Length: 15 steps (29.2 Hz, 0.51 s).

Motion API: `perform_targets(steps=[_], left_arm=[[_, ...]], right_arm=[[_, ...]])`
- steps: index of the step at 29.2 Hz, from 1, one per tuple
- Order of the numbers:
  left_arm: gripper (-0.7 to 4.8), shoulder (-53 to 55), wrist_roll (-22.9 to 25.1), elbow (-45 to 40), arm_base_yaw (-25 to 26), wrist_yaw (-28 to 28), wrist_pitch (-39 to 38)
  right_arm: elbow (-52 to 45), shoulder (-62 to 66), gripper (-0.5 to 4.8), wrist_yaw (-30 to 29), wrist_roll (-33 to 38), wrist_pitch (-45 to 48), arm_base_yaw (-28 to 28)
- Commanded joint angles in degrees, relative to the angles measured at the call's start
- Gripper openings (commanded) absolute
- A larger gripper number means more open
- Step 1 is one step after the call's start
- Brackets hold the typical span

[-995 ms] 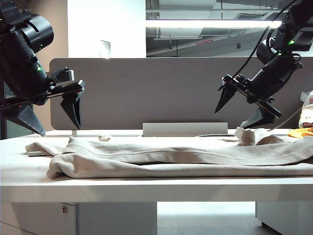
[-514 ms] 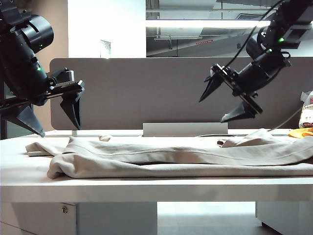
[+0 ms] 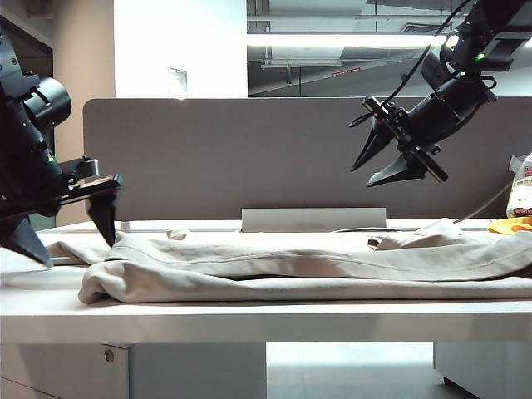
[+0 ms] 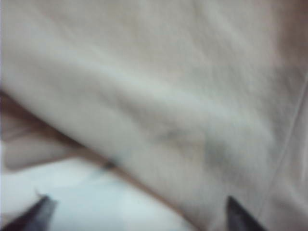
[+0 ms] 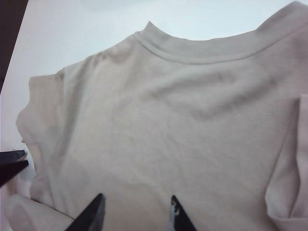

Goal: Fold the bottom side of the T-shirt horizontally towards the center, about one-third of the way, then fold the sleeve back towards the center, creating a straight line along the edge of the T-shirt, and finally fold the bottom of the T-shirt up towards the top, creating a neat rectangle.

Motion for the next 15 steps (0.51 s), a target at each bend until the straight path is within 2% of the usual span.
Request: perform_targets(steps=[1,9,15], left_arm=[[4.67,0.0,-1.1,2.4,0.9,1.5,-0.5],[4.56,0.7,-1.0,9.9,0.9,0.7,-2.4],[4.57,6.9,2.9,21.2,2.5,-3.1,-13.0]], right_arm=[[0.5,-0.5,1.79,-0.3,-1.5,0.3,0.0],[0.5,-0.5,1.79,-0.2,-1.7,-0.1,0.0],[0.5,-0.5,1.79,-0.2,-3.2,-2.3,0.0]])
